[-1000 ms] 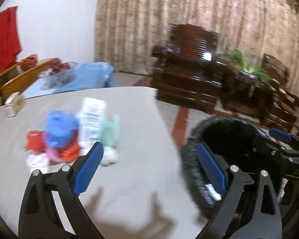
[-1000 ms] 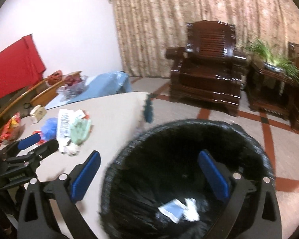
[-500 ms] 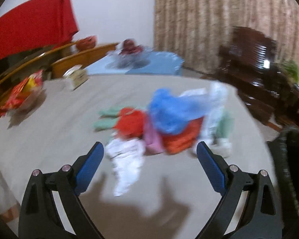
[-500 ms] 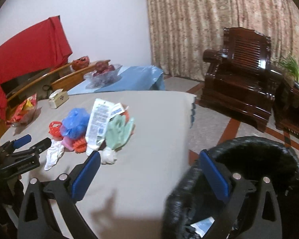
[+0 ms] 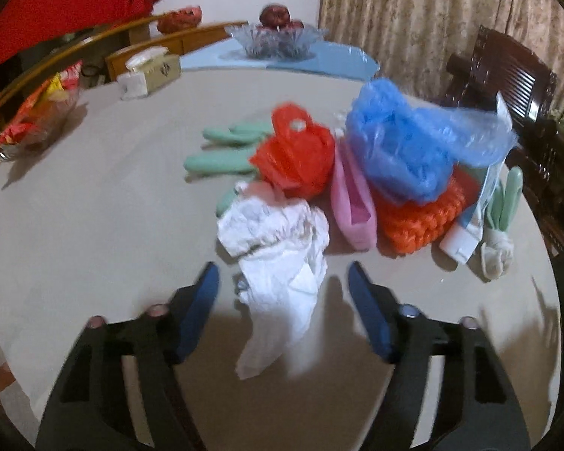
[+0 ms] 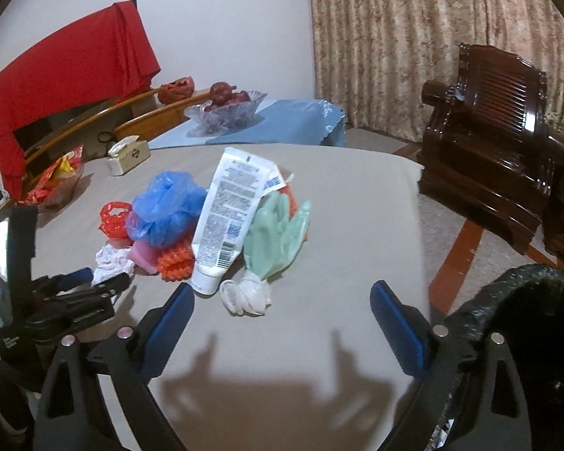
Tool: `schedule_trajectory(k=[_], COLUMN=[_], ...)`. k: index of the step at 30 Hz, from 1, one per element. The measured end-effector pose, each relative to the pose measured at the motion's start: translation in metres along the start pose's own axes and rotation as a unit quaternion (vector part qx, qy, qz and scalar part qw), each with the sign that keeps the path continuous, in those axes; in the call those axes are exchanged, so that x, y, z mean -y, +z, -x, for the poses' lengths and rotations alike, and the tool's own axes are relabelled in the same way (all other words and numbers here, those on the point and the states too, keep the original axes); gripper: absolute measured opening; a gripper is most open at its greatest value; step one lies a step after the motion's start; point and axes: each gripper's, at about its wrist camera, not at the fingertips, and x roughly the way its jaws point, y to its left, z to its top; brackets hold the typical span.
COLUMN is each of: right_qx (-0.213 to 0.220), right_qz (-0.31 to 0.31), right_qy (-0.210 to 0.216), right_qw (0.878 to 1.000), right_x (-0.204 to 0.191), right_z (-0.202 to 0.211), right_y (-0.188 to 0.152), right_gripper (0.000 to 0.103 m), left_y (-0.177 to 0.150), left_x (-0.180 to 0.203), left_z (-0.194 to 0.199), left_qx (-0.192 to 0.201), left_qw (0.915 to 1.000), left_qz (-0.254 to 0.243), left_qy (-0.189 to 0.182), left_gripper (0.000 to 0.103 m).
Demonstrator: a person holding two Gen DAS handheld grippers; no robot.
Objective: Collect trash
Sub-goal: 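Grasp white tissue with left gripper while right gripper grasps blue plastic bag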
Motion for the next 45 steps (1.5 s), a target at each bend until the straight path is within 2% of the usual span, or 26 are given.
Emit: schedule_trajectory(k=[1, 3, 4, 6, 9, 17, 26, 35, 45], right_qx=[-0.002, -0.005, -0.007, -0.011, -0.013, -0.008, 0.008, 0.013, -0.019], right_qz=[0.001, 0.001, 0.002, 0.003, 0.006, 0.016, 0.030, 0.062, 0.090], right_qy=[0.002, 0.006, 0.008, 0.012, 0.019, 0.033, 0.062, 0.098, 0.096], right_qw=[1.000, 1.000, 1.000, 1.000, 1.000, 0.999, 0.998, 0.993, 0.991], right_x=[-0.001, -0.003, -0.005, -0.008, -0.013, -0.024, -0.050, -0.090, -0.108], right_z=[-0.002, -0.006, -0.008, -0.012, -0.013, -0.013, -0.018, -0.046, -0.086], right_y=[0.000, 0.002, 0.002, 0.002, 0.002, 0.008, 0.027, 0.052, 0.048], right_gripper=[0.090, 0.089, 0.088, 0.086, 0.084, 0.077, 0.072, 0.062, 0.061], left_y=[0.000, -0.002, -0.002, -0.003, -0.005, -0.006, 0.007, 0.021, 0.021], left_x=[0.000, 0.000, -0.001, -0.003, -0.001, 0.009, 0.000, -0.021, -0.036], left_z=[-0.004, -0.005, -0.005, -0.003, 0.004, 0.052, 0.089, 0.079, 0.061], left_qx=[-0.009, -0.008, -0.007, -0.006, 0.000, 0.044, 0.096, 0.109, 0.098], left_qw=[1.0000, 1.0000, 0.9999, 0.9996, 0.9993, 0.9973, 0.9938, 0.9933, 0.9940], left_qz=[0.000, -0.001, -0.002, 0.004, 0.009, 0.001, 0.009, 0.024, 0.039], left_qy=[-0.005, -0.006, -0.012, -0.029, -0.038, -0.058, -0.057, -0.030, -0.028], left_gripper=[0.049, 0.042, 0.030, 0.017, 0.011, 0.009, 0.009, 0.009, 0.009])
